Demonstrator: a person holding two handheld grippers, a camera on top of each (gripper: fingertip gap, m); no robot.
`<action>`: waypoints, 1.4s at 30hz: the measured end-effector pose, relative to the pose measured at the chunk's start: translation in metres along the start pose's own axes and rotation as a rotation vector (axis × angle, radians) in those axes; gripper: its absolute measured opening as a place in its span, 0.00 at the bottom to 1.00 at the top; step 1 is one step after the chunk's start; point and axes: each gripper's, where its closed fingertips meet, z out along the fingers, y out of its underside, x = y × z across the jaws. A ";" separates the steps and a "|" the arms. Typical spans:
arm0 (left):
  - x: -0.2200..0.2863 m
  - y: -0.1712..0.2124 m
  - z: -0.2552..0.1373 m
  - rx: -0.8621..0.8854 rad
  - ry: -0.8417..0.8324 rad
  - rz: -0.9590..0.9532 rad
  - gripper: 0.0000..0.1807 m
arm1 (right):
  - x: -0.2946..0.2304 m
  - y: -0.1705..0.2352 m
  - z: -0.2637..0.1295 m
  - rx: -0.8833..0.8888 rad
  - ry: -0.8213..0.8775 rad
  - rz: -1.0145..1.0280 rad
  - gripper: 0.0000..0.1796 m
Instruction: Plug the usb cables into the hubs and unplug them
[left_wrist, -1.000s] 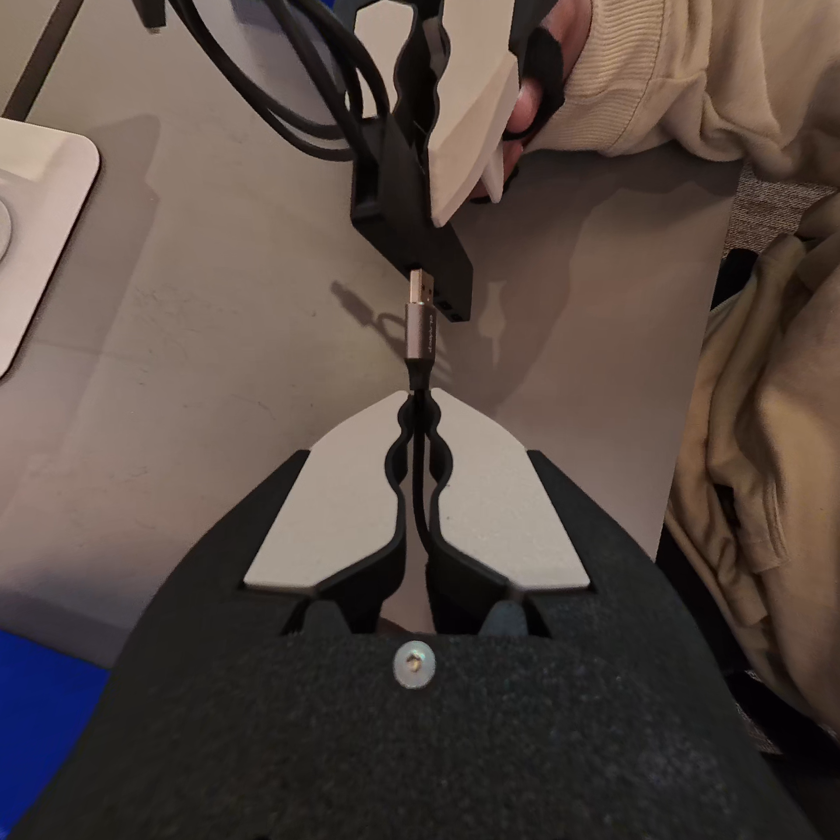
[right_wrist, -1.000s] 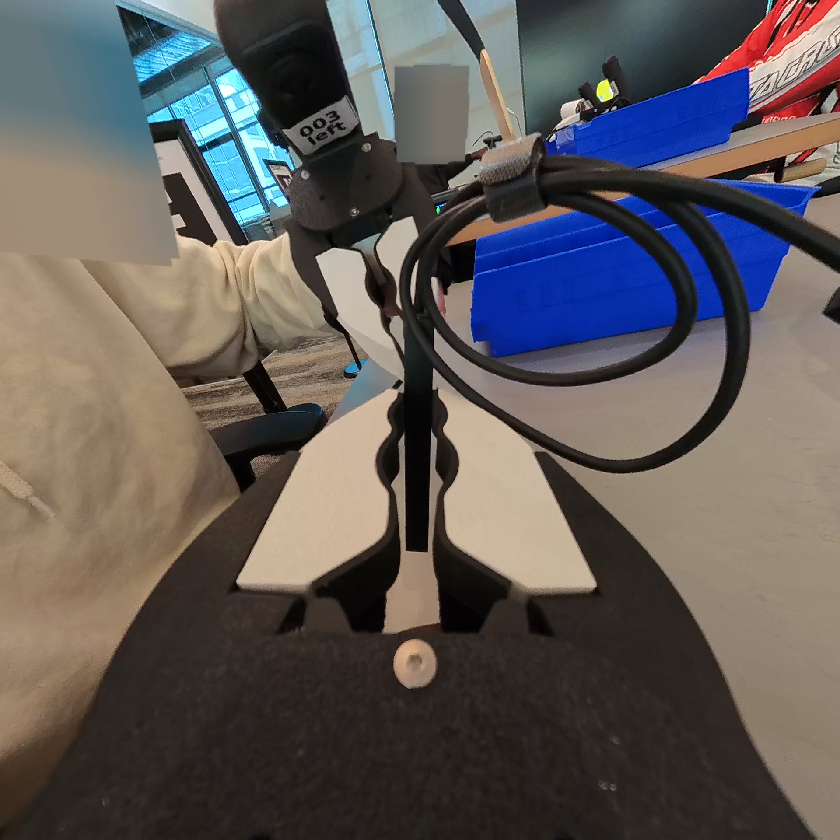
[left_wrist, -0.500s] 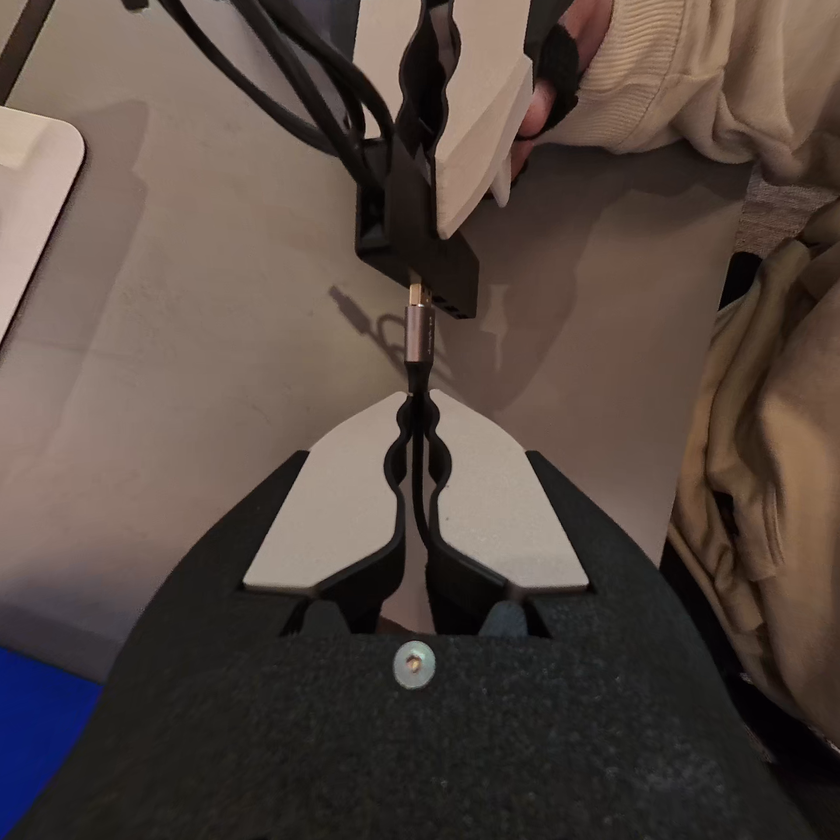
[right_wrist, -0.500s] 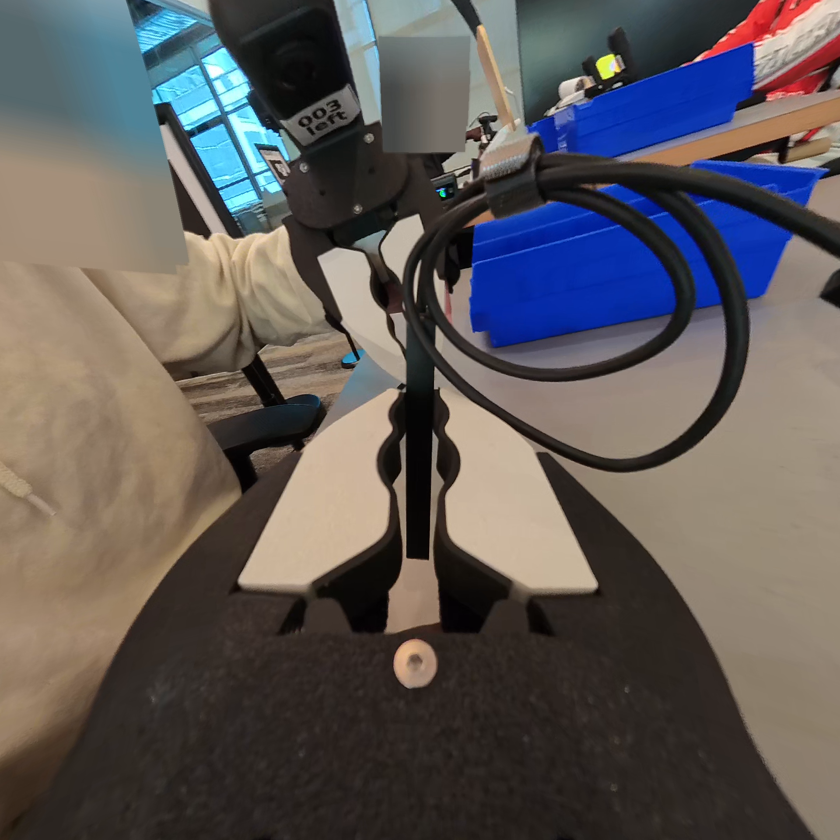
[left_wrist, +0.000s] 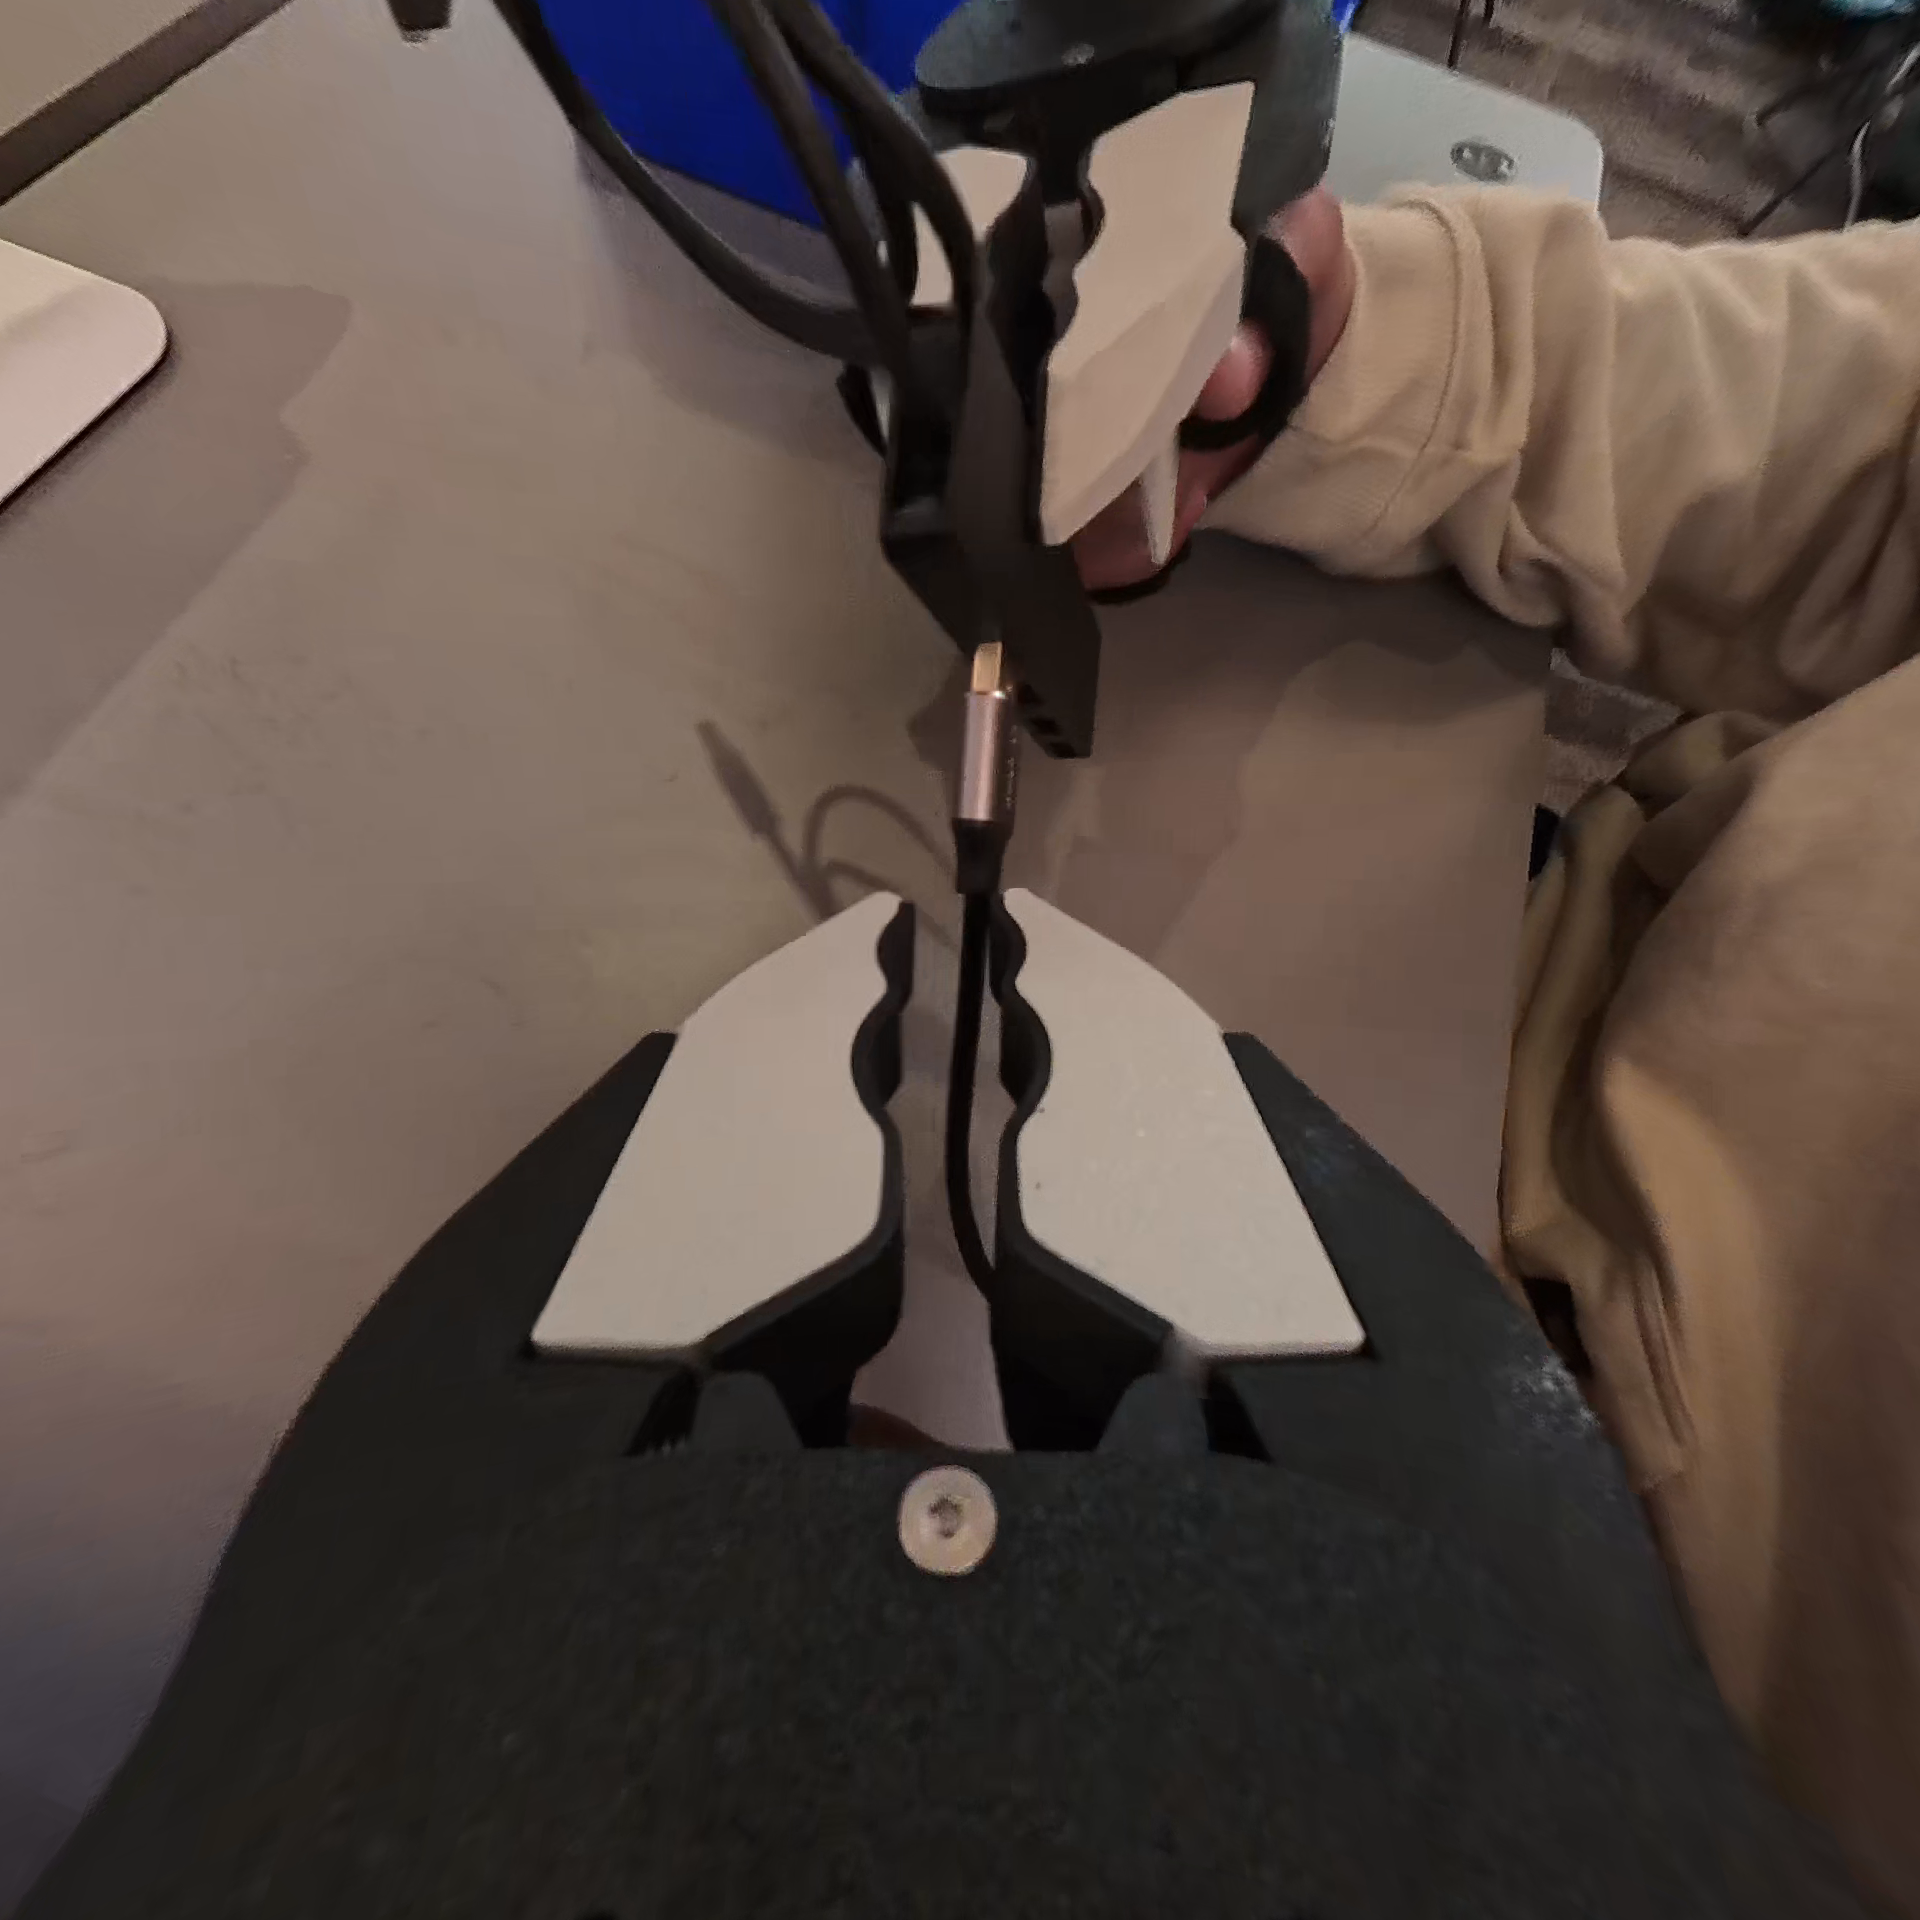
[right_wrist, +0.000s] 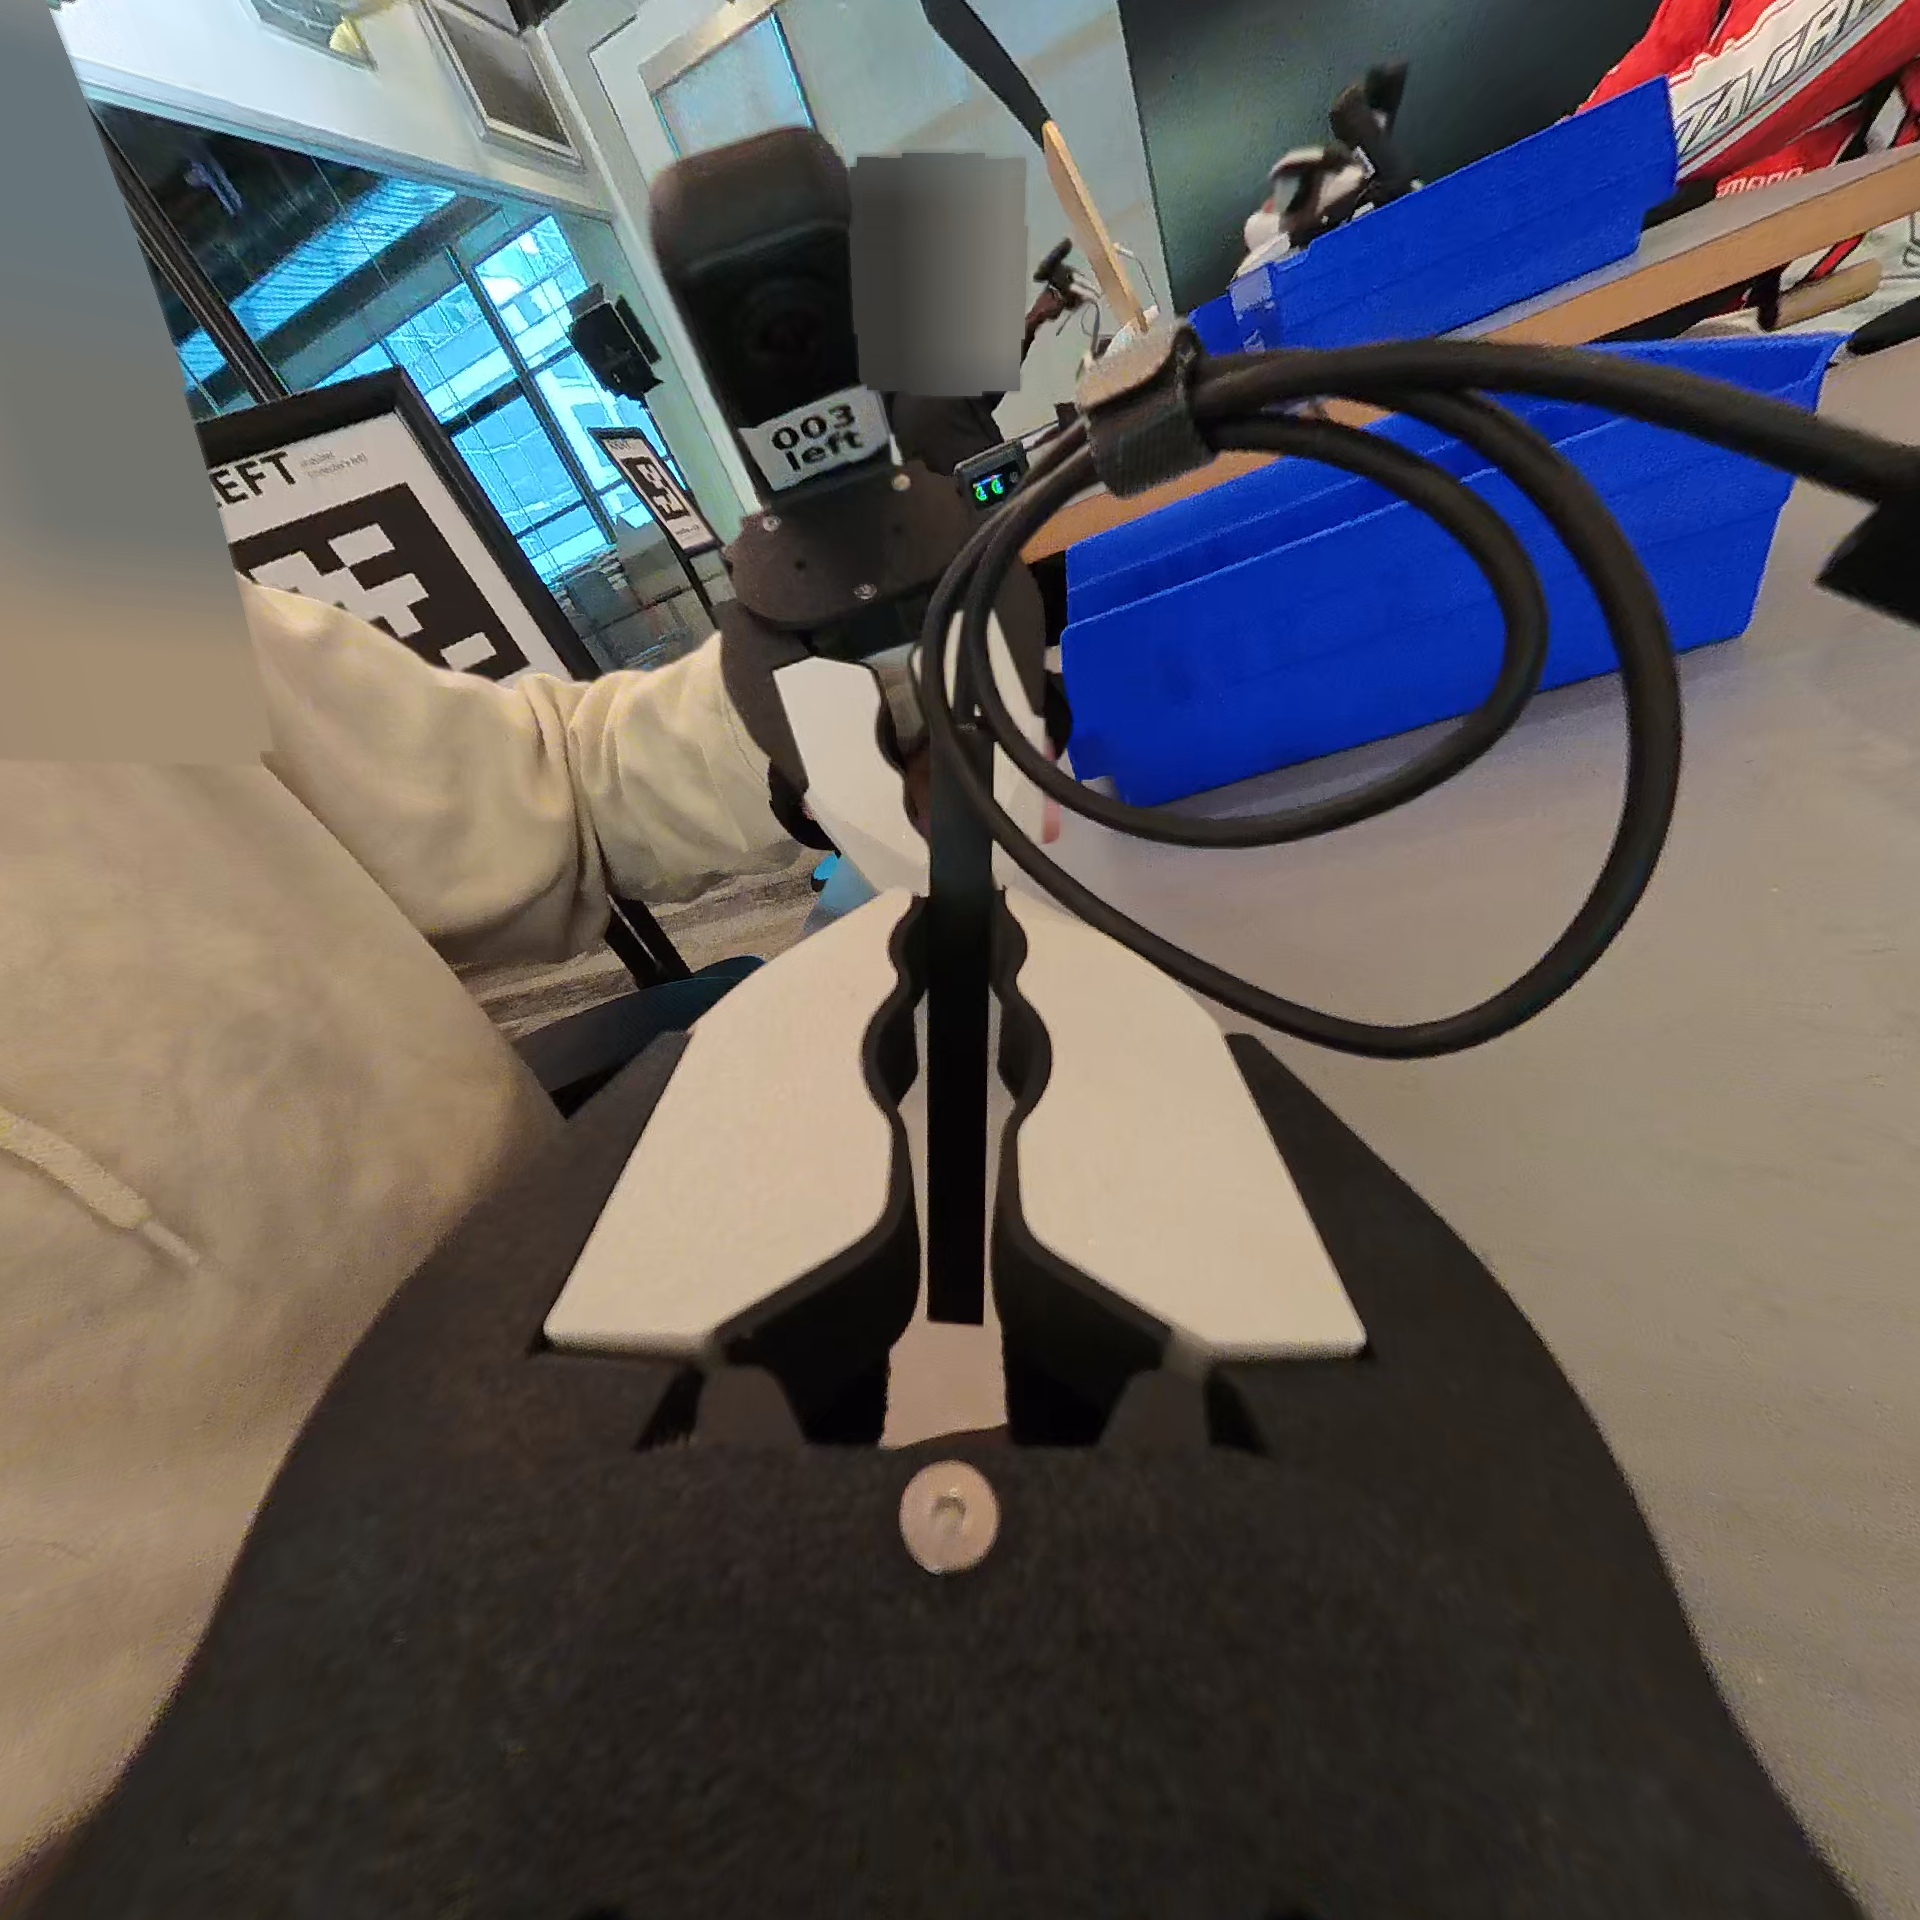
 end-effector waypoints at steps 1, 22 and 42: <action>-0.001 0.000 0.001 0.021 0.010 -0.014 0.08 | 0.001 0.000 0.000 0.001 0.002 0.005 0.06; -0.033 -0.004 0.016 0.087 -0.495 0.454 0.14 | 0.044 -0.001 -0.013 0.152 0.059 0.526 0.06; -0.039 0.005 0.030 0.086 -0.423 0.416 0.02 | 0.050 0.011 -0.012 0.036 0.155 0.432 0.06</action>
